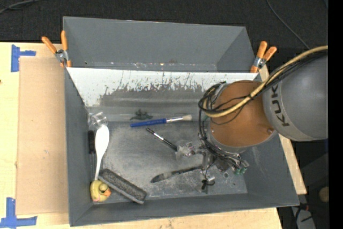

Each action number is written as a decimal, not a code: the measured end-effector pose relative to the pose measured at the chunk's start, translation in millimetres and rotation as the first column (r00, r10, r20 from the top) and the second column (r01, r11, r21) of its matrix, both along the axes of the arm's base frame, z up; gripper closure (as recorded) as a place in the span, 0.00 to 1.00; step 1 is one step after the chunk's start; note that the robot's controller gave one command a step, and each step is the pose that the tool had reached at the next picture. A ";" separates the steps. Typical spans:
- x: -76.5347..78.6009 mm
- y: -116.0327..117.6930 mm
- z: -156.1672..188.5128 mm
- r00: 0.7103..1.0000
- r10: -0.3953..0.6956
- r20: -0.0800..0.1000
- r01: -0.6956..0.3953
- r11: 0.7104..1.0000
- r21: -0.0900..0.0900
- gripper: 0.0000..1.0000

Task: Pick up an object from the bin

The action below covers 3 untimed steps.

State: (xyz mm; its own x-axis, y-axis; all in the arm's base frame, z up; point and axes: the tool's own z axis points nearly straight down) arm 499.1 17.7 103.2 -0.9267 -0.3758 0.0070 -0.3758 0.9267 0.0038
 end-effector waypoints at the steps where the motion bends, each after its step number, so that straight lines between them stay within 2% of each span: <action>1: 9.5 -2.0 -35.9 0.996 0.088 0.011 -0.088 0.996 0.001 0.00; 2: 20.4 9.2 -33.2 0.966 0.259 0.010 -0.259 0.966 0.002 1.00; 3: 20.3 9.2 -32.9 0.966 0.258 0.010 -0.258 0.966 0.002 1.00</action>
Offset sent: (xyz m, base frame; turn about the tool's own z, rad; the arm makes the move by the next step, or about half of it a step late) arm 0.0199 0.0082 -0.0332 -0.2647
